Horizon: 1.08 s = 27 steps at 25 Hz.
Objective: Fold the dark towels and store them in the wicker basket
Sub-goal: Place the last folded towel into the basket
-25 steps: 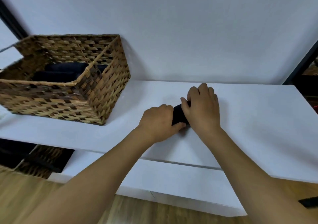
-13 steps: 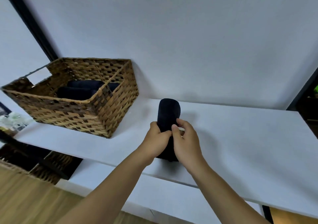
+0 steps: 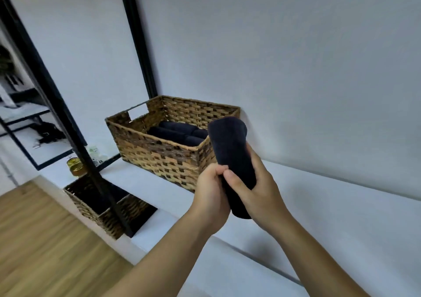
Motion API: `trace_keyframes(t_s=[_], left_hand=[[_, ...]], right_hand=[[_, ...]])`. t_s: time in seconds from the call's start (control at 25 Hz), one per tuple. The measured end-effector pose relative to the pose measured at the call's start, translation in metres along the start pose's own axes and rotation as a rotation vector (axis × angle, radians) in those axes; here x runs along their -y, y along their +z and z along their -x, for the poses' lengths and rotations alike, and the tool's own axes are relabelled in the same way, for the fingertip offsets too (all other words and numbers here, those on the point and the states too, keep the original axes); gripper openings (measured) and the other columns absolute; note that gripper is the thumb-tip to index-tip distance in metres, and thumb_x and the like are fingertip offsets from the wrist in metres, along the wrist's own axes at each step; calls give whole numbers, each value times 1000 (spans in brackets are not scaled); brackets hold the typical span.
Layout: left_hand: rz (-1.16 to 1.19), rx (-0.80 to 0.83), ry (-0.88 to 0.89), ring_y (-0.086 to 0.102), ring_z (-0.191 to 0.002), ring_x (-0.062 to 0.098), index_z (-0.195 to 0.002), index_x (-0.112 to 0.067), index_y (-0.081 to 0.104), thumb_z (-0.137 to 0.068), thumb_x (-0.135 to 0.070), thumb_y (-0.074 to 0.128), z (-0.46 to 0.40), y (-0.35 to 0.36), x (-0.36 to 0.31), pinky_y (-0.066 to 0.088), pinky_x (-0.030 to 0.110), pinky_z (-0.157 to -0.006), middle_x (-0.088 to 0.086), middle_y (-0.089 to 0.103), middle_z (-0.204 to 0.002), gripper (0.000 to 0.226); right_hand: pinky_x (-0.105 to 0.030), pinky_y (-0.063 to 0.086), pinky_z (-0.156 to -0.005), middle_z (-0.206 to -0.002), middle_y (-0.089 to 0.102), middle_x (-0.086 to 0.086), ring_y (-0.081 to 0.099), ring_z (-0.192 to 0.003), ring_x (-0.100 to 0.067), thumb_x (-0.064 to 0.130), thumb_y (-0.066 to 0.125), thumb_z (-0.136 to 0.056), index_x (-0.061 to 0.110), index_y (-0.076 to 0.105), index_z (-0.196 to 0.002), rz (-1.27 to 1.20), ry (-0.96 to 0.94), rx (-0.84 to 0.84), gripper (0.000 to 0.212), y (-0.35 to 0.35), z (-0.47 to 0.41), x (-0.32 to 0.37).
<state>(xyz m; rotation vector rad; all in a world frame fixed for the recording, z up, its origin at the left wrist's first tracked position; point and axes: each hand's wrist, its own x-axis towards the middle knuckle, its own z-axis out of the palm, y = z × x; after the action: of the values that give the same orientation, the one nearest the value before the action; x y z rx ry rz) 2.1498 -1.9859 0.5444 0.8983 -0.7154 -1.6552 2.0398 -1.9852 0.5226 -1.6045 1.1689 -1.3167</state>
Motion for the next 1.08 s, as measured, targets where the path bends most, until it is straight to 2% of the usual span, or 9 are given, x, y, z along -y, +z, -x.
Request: trace_keyframes(t_s=[0.16,0.28,0.36,0.48,0.56,0.68,0.76,0.88,1.08], left_hand=[[-322,-11,112,64,-118,22,-127,-30,61,-105,-34,40,-9,-32,-34,48,43,-106,4,69,-127,31],[-919,44,649,33,-143,16,-155,-36,28,-99,-44,32,-25,-81,-68,31,37,-118,-1,33,-153,57],[-1298,27,972,6,-154,18,-162,-26,10,-96,-26,29,-29,-111,-100,15,38,-122,-3,10,-166,68],[-1809,144,1264,5,-156,19,-156,-23,34,-81,-18,39,-31,-150,-150,4,54,-123,-3,26,-165,75],[-2025,284,1235,25,-151,17,-152,-25,38,-79,-25,52,-37,-171,-184,9,56,-122,-8,43,-154,74],[-2143,355,1061,51,-122,12,-144,-31,40,-80,-45,63,-50,-187,-222,40,40,-106,-13,56,-133,70],[-2074,401,976,55,-101,9,-131,-34,47,-79,-51,68,-63,-195,-240,48,30,-86,-16,60,-114,59],[-1856,376,907,59,-89,4,-117,-39,53,-79,-54,73,-91,-207,-260,48,23,-71,-20,62,-101,46],[-1616,334,797,62,-92,4,-118,-39,54,-78,-53,78,-141,-213,-276,57,28,-77,-18,63,-104,48]], right_hand=[[-26,59,-84,-117,68,22,67,-107,1,21,77,-87,47,41,-142,-78,74,35,71,37,-18,20],[-26,59,-79,-112,71,18,69,-103,-4,15,73,-89,42,51,-134,-49,37,35,57,69,-38,44],[-25,58,-82,-112,71,18,69,-103,-2,13,73,-87,43,50,-134,24,9,90,61,86,-52,58],[-34,60,-85,-108,71,16,69,-98,-5,17,75,-82,44,47,-136,251,9,199,67,113,-69,74],[-40,61,-75,-99,71,11,70,-86,-11,25,74,-80,44,47,-132,468,-18,250,62,130,-78,82],[-39,58,-61,-94,64,14,64,-75,-11,35,68,-80,48,42,-129,903,-101,312,57,150,-88,96],[-35,57,-66,-102,60,19,61,-83,-8,39,66,-79,52,37,-133,1069,-197,279,62,158,-97,101],[-30,54,-77,-113,55,22,57,-100,-7,50,70,-81,44,41,-129,1093,-255,80,57,155,-126,96],[-23,41,-82,-131,44,11,42,-118,-9,48,73,-85,29,40,-139,1159,-285,-35,66,141,-180,71]])
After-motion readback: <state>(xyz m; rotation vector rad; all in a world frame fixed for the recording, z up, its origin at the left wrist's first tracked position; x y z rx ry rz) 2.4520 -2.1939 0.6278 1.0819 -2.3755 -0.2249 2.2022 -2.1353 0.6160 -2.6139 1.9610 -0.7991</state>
